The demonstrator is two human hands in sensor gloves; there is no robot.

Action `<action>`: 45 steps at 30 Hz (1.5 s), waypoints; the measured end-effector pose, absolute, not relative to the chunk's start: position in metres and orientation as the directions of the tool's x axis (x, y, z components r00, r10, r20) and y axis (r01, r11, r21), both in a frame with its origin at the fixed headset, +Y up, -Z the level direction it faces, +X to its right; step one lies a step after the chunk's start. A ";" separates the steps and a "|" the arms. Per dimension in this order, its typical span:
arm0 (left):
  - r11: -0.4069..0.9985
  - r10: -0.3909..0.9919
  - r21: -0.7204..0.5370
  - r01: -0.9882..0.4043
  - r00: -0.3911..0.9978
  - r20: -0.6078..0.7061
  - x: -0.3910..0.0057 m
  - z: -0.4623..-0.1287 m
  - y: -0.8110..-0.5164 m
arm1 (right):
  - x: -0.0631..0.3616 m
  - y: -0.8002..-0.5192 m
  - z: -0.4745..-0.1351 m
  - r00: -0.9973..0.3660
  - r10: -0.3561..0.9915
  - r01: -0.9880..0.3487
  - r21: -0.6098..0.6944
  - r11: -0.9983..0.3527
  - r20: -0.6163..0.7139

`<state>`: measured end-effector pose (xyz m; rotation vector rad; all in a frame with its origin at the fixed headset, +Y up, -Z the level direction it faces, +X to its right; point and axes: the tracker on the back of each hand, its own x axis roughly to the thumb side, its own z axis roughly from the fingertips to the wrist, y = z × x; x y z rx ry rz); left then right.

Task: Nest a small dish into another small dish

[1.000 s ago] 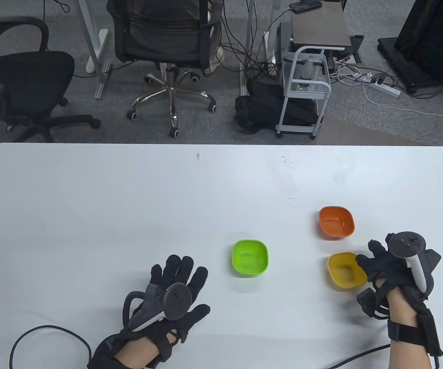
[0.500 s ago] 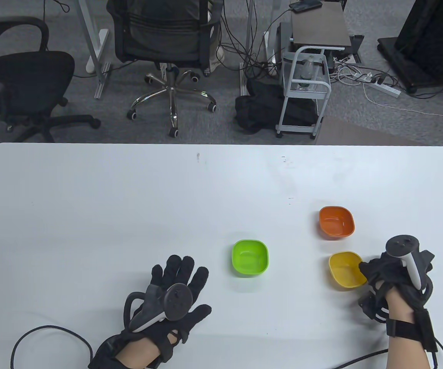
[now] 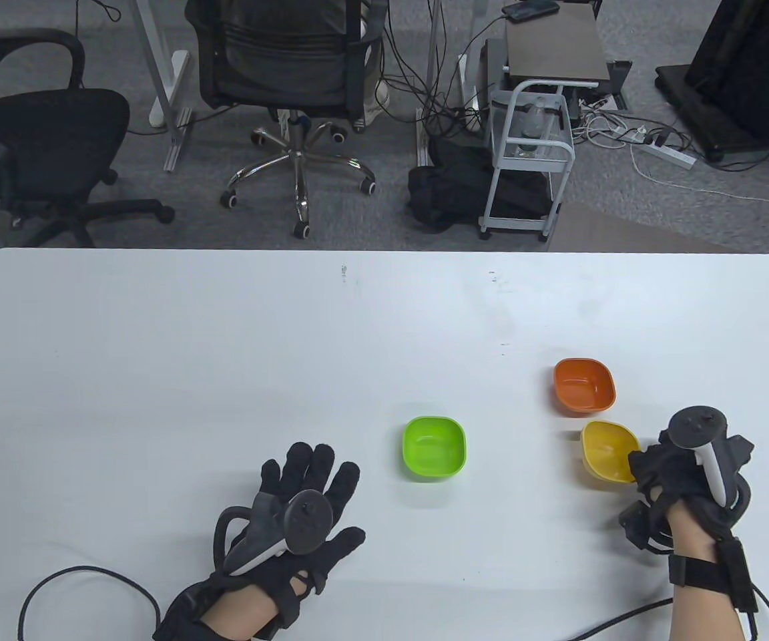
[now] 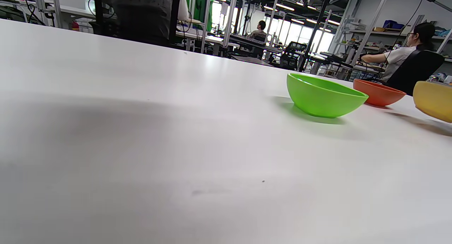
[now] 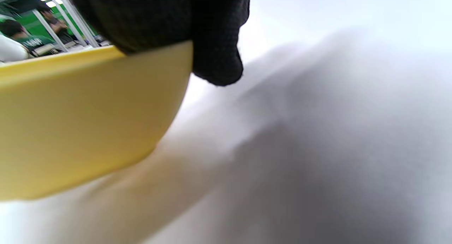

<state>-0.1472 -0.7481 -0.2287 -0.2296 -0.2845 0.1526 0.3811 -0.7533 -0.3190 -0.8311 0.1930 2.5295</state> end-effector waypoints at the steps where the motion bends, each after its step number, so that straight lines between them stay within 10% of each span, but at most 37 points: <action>1: 0.962 0.182 -0.246 -0.117 0.948 0.260 -0.147 -0.229 -0.748 | 0.380 -0.750 -0.318 -0.710 0.406 -0.482 -0.024 -0.876 -0.576; 15: 0.961 0.197 -0.239 -0.136 0.948 0.251 -0.148 -0.229 -0.744 | 0.267 -0.674 -0.314 -0.923 0.348 -0.331 -0.123 -0.936 -0.165; 24: 0.960 0.199 -0.244 -0.138 0.949 0.246 -0.151 -0.230 -0.745 | 0.163 -0.711 -0.338 -0.968 0.242 -0.245 0.049 -0.968 -0.061; 45: 0.960 0.205 -0.241 -0.141 0.941 0.269 -0.148 -0.227 -0.744 | 0.132 -0.737 -0.342 -0.993 0.094 -0.098 0.049 -0.994 -0.078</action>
